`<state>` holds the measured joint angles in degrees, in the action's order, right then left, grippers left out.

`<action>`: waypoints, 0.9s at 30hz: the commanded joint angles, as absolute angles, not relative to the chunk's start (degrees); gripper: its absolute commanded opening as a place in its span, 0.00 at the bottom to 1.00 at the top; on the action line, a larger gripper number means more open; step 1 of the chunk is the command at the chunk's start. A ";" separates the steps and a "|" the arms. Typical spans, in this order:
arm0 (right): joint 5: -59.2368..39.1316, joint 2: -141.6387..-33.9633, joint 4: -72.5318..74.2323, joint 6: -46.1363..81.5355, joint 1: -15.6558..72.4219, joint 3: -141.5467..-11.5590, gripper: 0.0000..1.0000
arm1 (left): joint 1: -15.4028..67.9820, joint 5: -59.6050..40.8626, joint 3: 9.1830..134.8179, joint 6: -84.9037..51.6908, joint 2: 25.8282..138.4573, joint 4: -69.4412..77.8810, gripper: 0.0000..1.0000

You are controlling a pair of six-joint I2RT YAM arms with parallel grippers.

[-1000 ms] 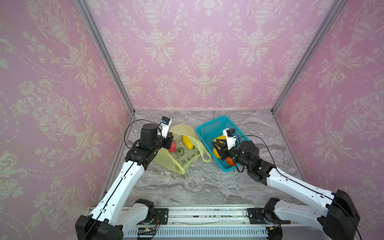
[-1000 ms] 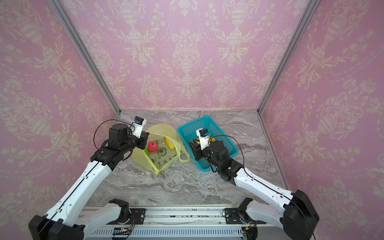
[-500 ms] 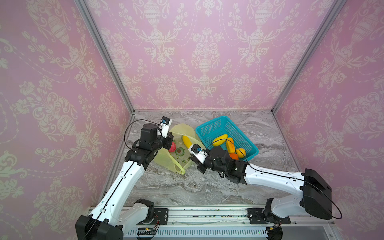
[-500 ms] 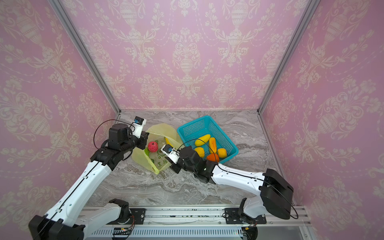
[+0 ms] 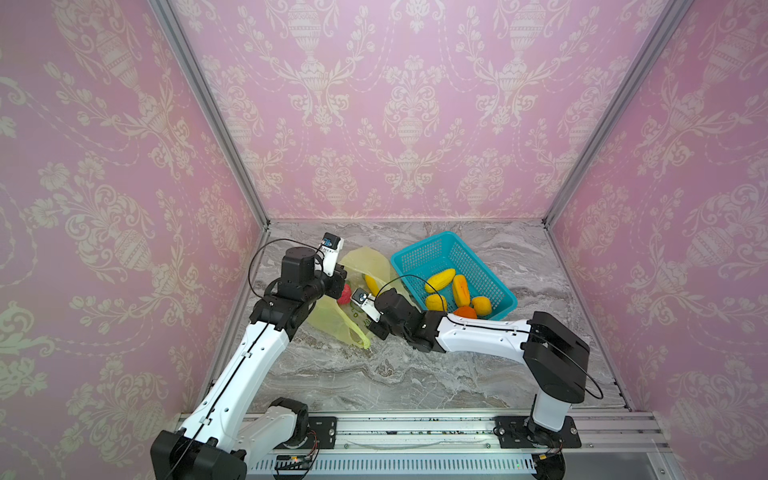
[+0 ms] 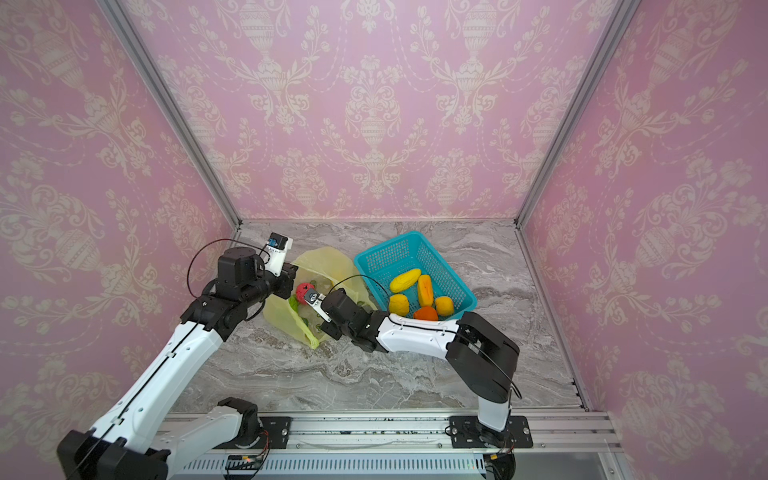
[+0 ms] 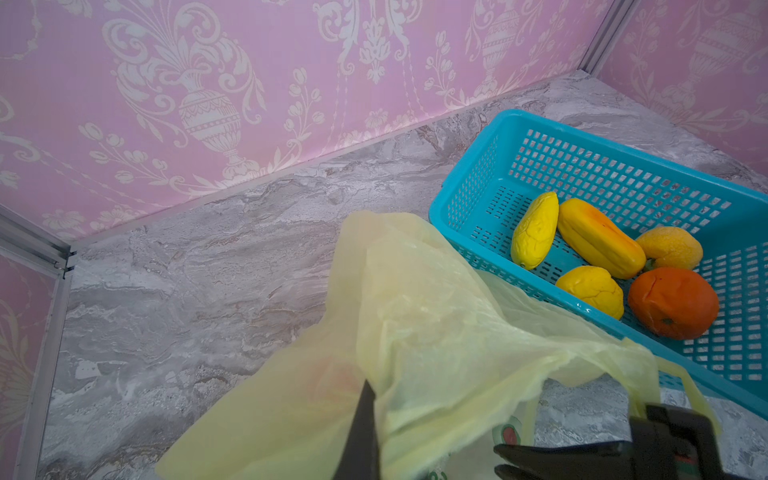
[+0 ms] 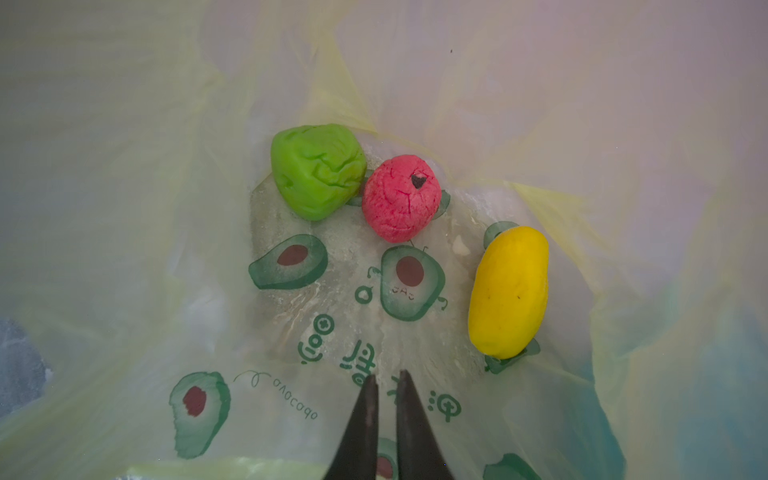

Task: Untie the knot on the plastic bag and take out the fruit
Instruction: 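Move the open right gripper back over the bag mouth, then lower the right gripper into the bag toward the pink fruit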

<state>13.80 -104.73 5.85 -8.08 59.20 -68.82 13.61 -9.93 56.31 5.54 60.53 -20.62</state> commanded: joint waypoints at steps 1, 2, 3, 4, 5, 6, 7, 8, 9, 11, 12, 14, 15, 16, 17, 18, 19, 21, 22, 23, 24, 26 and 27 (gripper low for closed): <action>16.12 -106.61 5.93 -9.15 58.29 -70.97 0.13 | 13.16 -10.52 57.21 5.64 60.47 -21.45 0.00; 16.67 -107.29 6.23 -8.82 57.99 -71.16 0.15 | 13.15 -11.12 57.17 5.65 60.38 -21.36 0.00; 17.43 -107.91 6.44 -8.50 57.63 -71.42 0.17 | 13.12 -12.13 57.17 5.59 60.20 -21.15 0.00; 18.46 -108.41 6.47 -8.21 57.36 -71.69 0.19 | 13.13 -13.17 57.06 5.56 60.11 -20.97 0.00; 19.62 -109.15 6.52 -7.87 57.07 -72.12 0.20 | 13.15 -14.33 57.00 5.44 59.91 -20.64 0.00; 20.63 -109.86 6.59 -7.57 56.81 -72.46 0.21 | 13.13 -15.27 56.87 5.32 59.77 -20.36 0.00; 21.33 -110.48 6.61 -7.28 56.59 -72.82 0.21 | 13.12 -15.92 56.86 5.29 59.57 -20.18 0.00; 22.19 -111.18 6.60 -6.77 56.28 -73.25 0.22 | 13.14 -16.46 56.78 5.23 59.43 -20.00 0.00; 22.93 -111.88 6.39 -6.15 56.00 -73.83 0.24 | 13.21 -16.89 56.71 5.14 59.24 -19.87 0.00; 24.75 -113.15 6.12 -4.90 55.72 -74.90 0.30 | 13.22 -17.71 56.53 5.09 58.98 -19.54 0.00; 25.30 -113.81 5.84 -4.38 55.64 -75.62 0.32 | 13.25 -18.18 56.45 4.98 58.76 -19.35 0.00; 25.81 -115.01 5.09 -3.50 55.66 -77.03 0.37 | 13.25 -19.15 56.34 4.86 58.54 -19.01 0.00; 26.07 -115.84 4.30 -2.96 55.63 -78.06 0.40 | 13.27 -19.53 56.25 4.83 58.46 -18.84 0.00; 26.41 -116.53 3.67 -2.59 55.63 -78.98 0.42 | 13.23 -19.84 56.25 4.74 58.37 -18.69 0.00; 26.77 -117.54 2.87 -2.09 55.63 -80.08 0.44 | 13.25 -20.16 56.25 4.60 58.34 -18.68 0.00; 27.27 -118.44 2.09 -1.65 55.63 -81.21 0.47 | 13.23 -20.38 56.16 4.66 58.35 -18.63 0.00; 27.73 -119.25 1.56 -1.35 55.64 -82.09 0.49 | 13.24 -20.54 56.12 4.57 58.36 -18.55 0.00; 28.75 -120.96 0.10 -0.67 55.63 -84.05 0.52 | 13.26 -20.82 56.12 4.50 58.36 -18.46 0.00; 29.18 -121.56 -0.40 -0.46 55.63 -84.72 0.53 | 13.24 -20.85 56.15 4.48 58.36 -18.46 0.00; 29.64 -122.17 -0.80 -0.19 55.63 -85.34 0.56 | 13.25 -20.97 56.15 4.44 58.36 -18.46 0.00; 30.30 -122.62 -1.05 0.07 55.64 -85.76 0.58 | 13.27 -20.96 56.16 4.48 58.36 -18.46 0.00; 31.43 -123.30 -1.71 0.48 55.63 -86.59 0.62 | 13.23 -21.08 56.16 4.48 58.27 -18.37 0.00; 31.91 -123.68 -2.06 0.54 55.66 -86.98 0.63 | 13.24 -21.02 56.14 4.48 58.27 -18.37 0.00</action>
<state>28.60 -122.50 0.60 -1.28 55.53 -84.84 13.61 -19.22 56.31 5.26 59.22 -19.29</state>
